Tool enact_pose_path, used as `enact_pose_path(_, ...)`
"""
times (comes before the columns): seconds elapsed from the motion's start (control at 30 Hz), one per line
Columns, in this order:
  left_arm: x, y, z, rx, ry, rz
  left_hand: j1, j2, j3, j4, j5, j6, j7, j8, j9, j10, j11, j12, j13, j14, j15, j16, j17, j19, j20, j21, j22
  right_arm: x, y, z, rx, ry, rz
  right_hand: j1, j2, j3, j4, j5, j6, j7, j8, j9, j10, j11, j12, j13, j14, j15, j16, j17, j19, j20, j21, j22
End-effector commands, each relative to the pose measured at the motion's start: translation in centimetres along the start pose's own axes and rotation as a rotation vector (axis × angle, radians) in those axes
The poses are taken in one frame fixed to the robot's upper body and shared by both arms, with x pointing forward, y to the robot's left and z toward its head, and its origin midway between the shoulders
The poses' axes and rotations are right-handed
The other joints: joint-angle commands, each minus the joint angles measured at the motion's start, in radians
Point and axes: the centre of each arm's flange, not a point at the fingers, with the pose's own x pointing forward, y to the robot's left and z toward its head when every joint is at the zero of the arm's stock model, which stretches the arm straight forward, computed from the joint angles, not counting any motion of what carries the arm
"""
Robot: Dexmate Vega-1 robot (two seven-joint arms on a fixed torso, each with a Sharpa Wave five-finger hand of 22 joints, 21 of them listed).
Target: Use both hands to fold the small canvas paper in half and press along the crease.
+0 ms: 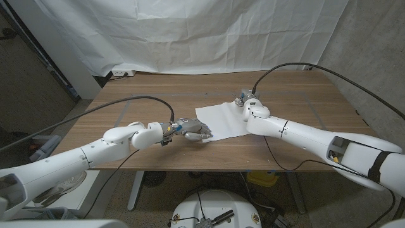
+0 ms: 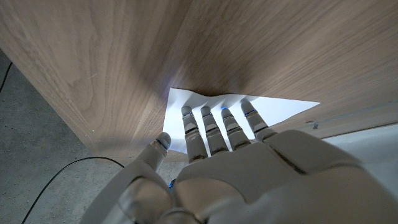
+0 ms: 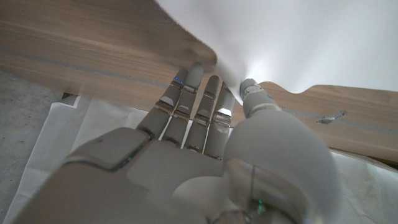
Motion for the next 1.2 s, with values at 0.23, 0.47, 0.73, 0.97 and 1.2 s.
enact_pose_path(0.23, 0.1, -0.4, 0.3, 0.002, -0.003, -0.031, -0.006, 0.038, 0.009, -0.002, 0.006, 0.141, 0.123, 0.007, 0.146, 0.066, -0.012, 0.007, 0.043, 0.000, -0.077, -0.003, 0.000, 0.003, -0.001, -0.004, 0.004, -1.3, -2.0, 0.8, 0.160, -0.080, -0.074, 0.025, 0.004, 0.019, -0.005, -0.007, 0.024, 0.018, 0.021, 0.005, 0.044, -0.001, 0.018, 0.006, 0.039, -0.138, -0.005, -0.002, 0.017, 0.001, 0.013, 0.003)
enact_pose_path(0.47, 0.1, -0.3, 0.4, 0.002, -0.002, -0.029, -0.006, 0.038, 0.010, -0.002, 0.006, 0.140, 0.122, 0.007, 0.146, 0.067, -0.010, 0.006, 0.043, 0.000, -0.077, -0.003, 0.000, 0.003, -0.002, -0.006, 0.004, -2.5, -2.3, 2.1, -0.028, -0.055, -0.155, 0.031, 0.002, 0.023, -0.004, -0.014, 0.033, 0.015, 0.026, 0.000, 0.061, -0.006, 0.025, 0.010, 0.055, -0.146, -0.001, 0.002, 0.018, 0.002, 0.016, 0.004)
enact_pose_path(0.73, 0.0, -0.4, 0.5, 0.005, -0.003, -0.026, -0.006, 0.038, 0.011, -0.002, 0.006, 0.141, 0.122, 0.007, 0.146, 0.068, -0.012, 0.005, 0.043, -0.001, -0.076, -0.003, 0.000, 0.003, -0.001, -0.008, 0.004, -3.3, -2.8, 2.7, -0.013, -0.057, -0.138, 0.048, -0.001, 0.013, -0.005, -0.030, 0.038, 0.016, 0.026, -0.010, 0.110, -0.010, 0.052, 0.021, 0.077, -0.146, 0.044, 0.048, 0.032, 0.005, 0.027, 0.005)
enact_pose_path(0.97, 0.0, -0.4, 0.6, 0.006, -0.004, -0.025, -0.007, 0.039, 0.013, -0.002, 0.006, 0.139, 0.123, 0.006, 0.146, 0.067, -0.011, 0.005, 0.044, -0.001, -0.076, -0.003, 0.000, 0.004, 0.000, -0.010, 0.004, -4.3, -3.0, 4.3, -0.146, -0.043, -0.161, 0.062, -0.003, 0.001, -0.004, -0.043, 0.047, 0.016, 0.024, -0.018, 0.151, -0.024, 0.086, 0.039, 0.095, -0.148, 0.091, 0.098, 0.043, 0.013, 0.040, 0.008)
enact_pose_path(1.2, 0.0, -0.4, 0.6, 0.004, -0.004, -0.026, -0.007, 0.039, 0.014, -0.002, 0.006, 0.136, 0.123, 0.005, 0.146, 0.066, -0.009, 0.003, 0.044, 0.000, -0.078, -0.003, -0.001, 0.005, -0.001, -0.011, 0.004, -4.9, -2.8, 6.4, -0.264, -0.046, -0.159, 0.062, -0.005, 0.000, -0.002, -0.045, 0.047, 0.014, 0.023, -0.020, 0.153, -0.025, 0.093, 0.045, 0.105, -0.150, 0.095, 0.104, 0.045, 0.017, 0.044, 0.010)
